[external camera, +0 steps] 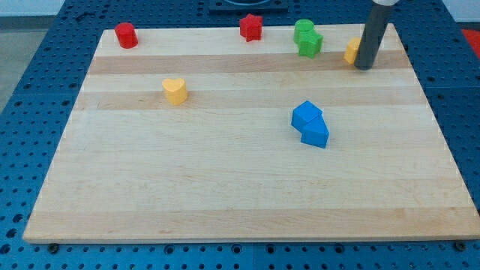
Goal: Push the yellow hexagon towards the top right
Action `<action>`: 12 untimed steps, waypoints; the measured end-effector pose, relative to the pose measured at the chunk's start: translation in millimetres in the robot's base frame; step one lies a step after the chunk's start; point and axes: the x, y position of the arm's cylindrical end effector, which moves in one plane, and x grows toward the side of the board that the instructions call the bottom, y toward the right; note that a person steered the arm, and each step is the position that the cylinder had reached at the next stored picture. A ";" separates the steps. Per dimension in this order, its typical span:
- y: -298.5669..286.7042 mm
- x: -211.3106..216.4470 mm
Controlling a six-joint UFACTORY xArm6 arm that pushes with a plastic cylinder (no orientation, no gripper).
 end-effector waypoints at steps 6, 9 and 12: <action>-5.2 -19.5; 5.3 -32.3; -6.0 -32.1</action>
